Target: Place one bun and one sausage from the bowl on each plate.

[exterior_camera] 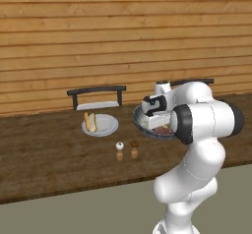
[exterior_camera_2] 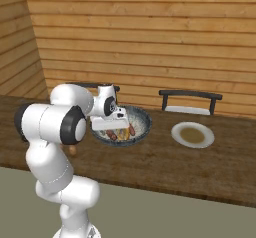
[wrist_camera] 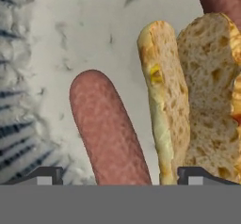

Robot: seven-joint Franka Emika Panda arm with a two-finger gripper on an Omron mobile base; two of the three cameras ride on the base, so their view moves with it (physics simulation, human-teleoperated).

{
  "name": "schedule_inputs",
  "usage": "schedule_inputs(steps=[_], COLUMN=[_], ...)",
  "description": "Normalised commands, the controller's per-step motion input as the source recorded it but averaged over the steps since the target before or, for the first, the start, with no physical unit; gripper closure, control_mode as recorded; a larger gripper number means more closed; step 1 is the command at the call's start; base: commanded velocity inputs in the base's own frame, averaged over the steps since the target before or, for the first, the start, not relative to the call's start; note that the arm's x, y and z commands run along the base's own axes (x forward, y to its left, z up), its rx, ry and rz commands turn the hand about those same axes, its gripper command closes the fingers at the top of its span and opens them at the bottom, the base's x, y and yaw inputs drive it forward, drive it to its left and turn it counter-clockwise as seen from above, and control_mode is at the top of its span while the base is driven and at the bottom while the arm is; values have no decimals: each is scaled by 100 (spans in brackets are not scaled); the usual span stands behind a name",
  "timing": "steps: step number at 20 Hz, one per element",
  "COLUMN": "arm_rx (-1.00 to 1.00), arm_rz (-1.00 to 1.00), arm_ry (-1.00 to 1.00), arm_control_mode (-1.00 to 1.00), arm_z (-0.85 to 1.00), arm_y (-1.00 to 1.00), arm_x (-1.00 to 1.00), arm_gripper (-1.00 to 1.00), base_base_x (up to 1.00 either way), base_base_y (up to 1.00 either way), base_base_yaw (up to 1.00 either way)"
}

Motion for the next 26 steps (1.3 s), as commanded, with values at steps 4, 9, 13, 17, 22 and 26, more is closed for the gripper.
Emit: schedule_inputs(steps=[4, 9, 13, 17, 22, 26], arm_rx=[0, 0, 2, 8, 3, 0], arm_rz=[0, 1, 0, 0, 0, 0], arm_ry=[0, -2, 1, 4, 2, -2], arm_control_mode=[-100, -100, -100, -100, -100, -100], arm_z=[0, 2, 8, 19, 7, 0], arm_y=[0, 1, 1, 0, 2, 3], arm_x=[0, -14, -9, -4, -5, -25], arm_gripper=[-100, -100, -100, -100, -100, -100], base_base_x=[0, 0, 0, 0, 0, 0], base_base_y=[0, 0, 0, 0, 0, 0], base_base_yaw=[0, 0, 0, 0, 0, 0])
